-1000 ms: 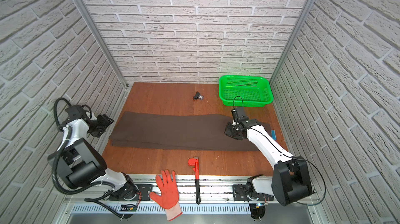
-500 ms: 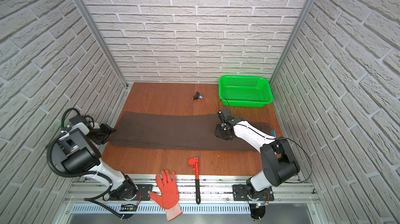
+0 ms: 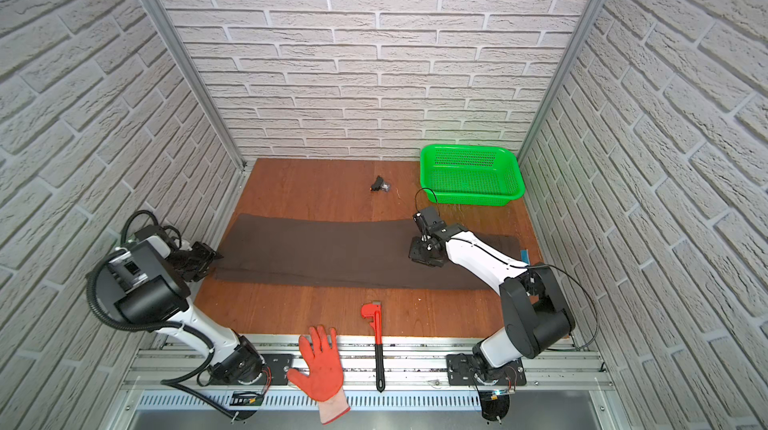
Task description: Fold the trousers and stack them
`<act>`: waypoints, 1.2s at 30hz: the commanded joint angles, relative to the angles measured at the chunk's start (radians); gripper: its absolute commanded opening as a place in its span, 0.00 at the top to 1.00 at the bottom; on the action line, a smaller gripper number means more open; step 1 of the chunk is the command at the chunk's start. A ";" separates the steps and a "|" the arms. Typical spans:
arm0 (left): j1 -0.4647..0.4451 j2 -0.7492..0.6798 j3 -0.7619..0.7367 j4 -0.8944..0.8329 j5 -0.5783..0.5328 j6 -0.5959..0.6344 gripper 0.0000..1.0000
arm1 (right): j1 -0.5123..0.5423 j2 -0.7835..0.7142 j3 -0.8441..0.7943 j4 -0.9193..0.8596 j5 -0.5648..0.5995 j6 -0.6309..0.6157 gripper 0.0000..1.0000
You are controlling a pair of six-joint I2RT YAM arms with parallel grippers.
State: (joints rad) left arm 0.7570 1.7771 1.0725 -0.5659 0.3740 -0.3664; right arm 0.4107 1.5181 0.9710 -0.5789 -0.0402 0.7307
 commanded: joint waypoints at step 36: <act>-0.255 -0.383 -0.063 0.052 0.005 0.133 1.00 | 0.178 0.050 0.100 0.026 0.029 0.115 0.72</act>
State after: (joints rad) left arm 0.5381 1.4242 1.0187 -0.5457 0.3542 -0.2764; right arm 0.5526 1.5356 1.0283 -0.5835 -0.0189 0.8139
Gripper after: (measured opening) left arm 0.053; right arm 0.280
